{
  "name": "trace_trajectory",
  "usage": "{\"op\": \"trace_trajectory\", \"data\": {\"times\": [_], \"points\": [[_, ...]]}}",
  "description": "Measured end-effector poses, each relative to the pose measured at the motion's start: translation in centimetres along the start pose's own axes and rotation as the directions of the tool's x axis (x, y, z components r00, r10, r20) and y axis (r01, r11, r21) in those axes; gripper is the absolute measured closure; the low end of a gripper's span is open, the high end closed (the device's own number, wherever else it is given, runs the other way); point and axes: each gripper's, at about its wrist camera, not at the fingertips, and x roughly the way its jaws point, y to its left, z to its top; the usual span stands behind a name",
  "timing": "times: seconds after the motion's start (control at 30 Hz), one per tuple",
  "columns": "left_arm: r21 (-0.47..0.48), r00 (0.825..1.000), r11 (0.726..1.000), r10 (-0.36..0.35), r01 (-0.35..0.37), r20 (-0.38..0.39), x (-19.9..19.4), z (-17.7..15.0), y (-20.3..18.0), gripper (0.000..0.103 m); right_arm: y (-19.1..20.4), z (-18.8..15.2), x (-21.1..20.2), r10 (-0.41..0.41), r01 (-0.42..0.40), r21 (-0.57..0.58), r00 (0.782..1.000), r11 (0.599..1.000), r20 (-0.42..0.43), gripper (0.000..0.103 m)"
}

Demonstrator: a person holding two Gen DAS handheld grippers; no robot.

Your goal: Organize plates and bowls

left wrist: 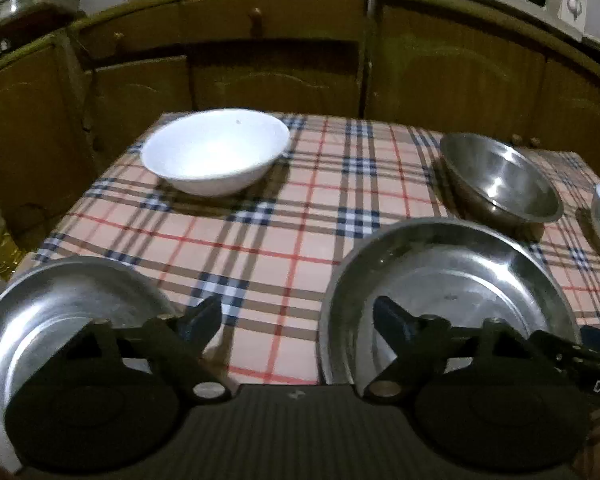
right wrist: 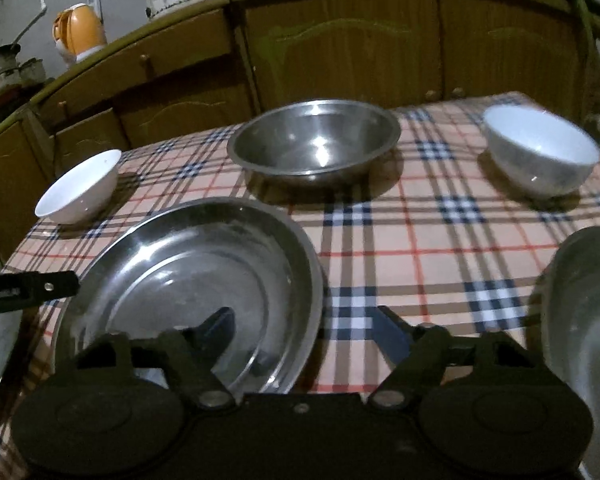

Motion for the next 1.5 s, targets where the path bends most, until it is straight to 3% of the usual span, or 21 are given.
{"op": "trace_trajectory", "data": {"times": [0.03, 0.1, 0.13, 0.2, 0.23, 0.27, 0.5, 0.93, 1.5], "points": [[0.009, 1.0, 1.0, -0.003, 0.003, -0.011, 0.4, 0.0, -0.2, 0.032, 0.1, 0.0, 0.1, -0.002, 0.002, -0.004, 1.0, 1.0, 0.006, 0.018], [0.019, 0.999, 1.0, -0.016, 0.016, -0.031, 1.0, 0.0, -0.4, 0.057, 0.3, 0.1, 0.3, 0.003, -0.003, -0.015, 1.0, 1.0, 0.009, 0.034], [0.018, 0.999, 1.0, -0.025, 0.026, -0.041, 1.3, -0.1, -0.4, 0.063, 0.3, 0.1, 0.3, 0.003, -0.003, -0.02, 1.0, 1.0, 0.011, 0.05], [0.023, 0.997, 0.998, -0.049, 0.051, -0.055, 1.6, -0.1, -0.6, 0.083, 0.2, 0.2, 0.4, -0.003, 0.003, -0.021, 1.0, 1.0, 0.01, 0.068], [0.026, 0.997, 0.998, -0.061, 0.063, -0.056, 1.6, -0.2, -0.8, 0.085, 0.0, 0.3, 0.4, 0.008, -0.008, -0.011, 1.0, 1.0, 0.01, 0.077], [0.035, 0.997, 0.998, -0.051, 0.053, -0.051, 1.5, -0.3, -1.0, 0.085, -0.2, 0.3, 0.3, 0.013, -0.013, 0.005, 1.0, 1.0, 0.008, 0.079], [0.029, 0.998, 0.998, -0.058, 0.059, -0.036, 0.2, -0.4, -1.1, 0.087, -0.7, 0.1, -1.2, 0.019, -0.02, 0.021, 1.0, 1.0, 0.025, 0.081], [0.049, 0.995, 0.996, -0.078, 0.075, 0.06, -7.0, -1.5, -2.8, 0.087, -1.3, -0.9, -8.9, -0.004, 0.002, 0.019, 0.994, 1.0, 0.108, 0.081], [0.082, 0.989, 0.989, -0.13, 0.123, 0.075, -12.5, -4.7, -5.2, 0.087, -3.2, -4.1, -17.2, -0.061, 0.058, 0.023, 0.986, 0.998, 0.154, 0.081]]}}
